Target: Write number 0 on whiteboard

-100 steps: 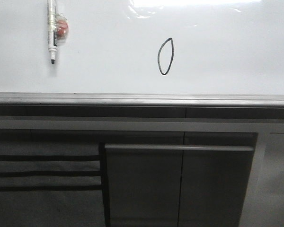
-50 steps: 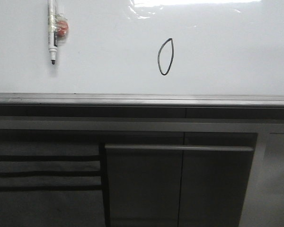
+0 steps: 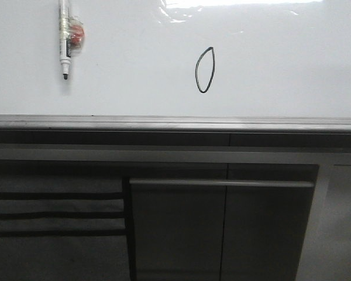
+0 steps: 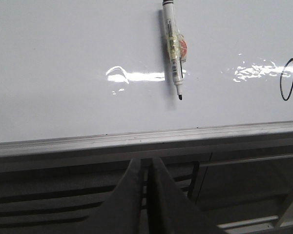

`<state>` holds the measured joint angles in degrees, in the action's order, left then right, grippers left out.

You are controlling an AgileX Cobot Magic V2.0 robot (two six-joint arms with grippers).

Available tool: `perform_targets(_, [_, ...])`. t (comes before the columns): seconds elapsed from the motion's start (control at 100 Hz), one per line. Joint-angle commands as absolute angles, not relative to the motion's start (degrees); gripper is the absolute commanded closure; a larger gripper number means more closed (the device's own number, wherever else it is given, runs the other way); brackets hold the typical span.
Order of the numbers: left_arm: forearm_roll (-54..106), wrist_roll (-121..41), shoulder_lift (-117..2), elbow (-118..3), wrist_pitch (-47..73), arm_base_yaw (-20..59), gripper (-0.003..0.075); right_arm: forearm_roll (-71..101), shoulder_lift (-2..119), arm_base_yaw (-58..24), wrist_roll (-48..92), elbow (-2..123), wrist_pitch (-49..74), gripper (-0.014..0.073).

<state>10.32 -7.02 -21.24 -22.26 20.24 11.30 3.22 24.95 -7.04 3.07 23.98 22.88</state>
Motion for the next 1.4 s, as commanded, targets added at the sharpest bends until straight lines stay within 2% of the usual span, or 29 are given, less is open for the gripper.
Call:
perform_targets(0.0, [10.02,-6.6,-15.89,-20.89,14.54,10.79,0.0741,3.2,24.95,-6.79,3.13,25.53,18.4,0.0666])
perform_targets(0.19, [8.53,-6.6,-4.26,-9.48,9.83,8.27,0.0741,3.2,24.95,-6.79,3.13,25.53,18.4,0.0666])
perform_targets(0.38, [8.39,-6.6,1.97,1.58,-6.29,8.27,0.0741,3.2,24.95,-6.79,3.13,25.53,18.4,0.0666])
perform_targets(0.43, [7.3,-6.86,1.71,0.48,-2.34,8.27,0.0741,3.2,24.95,-6.79,3.13,25.53,18.46,0.0666])
perform_targets(0.57, [7.17,-6.86,1.71,1.12,-0.98,8.27,0.0741,3.2,25.07,-6.79,3.13,25.41,18.36,0.0666])
perform_targets(1.09, [7.17,-6.86,1.71,1.12,-0.94,8.27,0.0741,3.2,24.92,-6.79,3.13,25.25,18.25,0.0666])
perform_targets(1.22, [7.17,-6.86,1.71,1.12,-0.94,8.27,0.0741,3.17,19.01,-4.37,3.76,21.23,15.09,0.0666])
perform_targets(1.39, [7.17,-6.86,1.71,1.12,-0.94,8.27,0.0741,5.74,9.41,-1.32,3.76,10.41,3.07,0.0666])
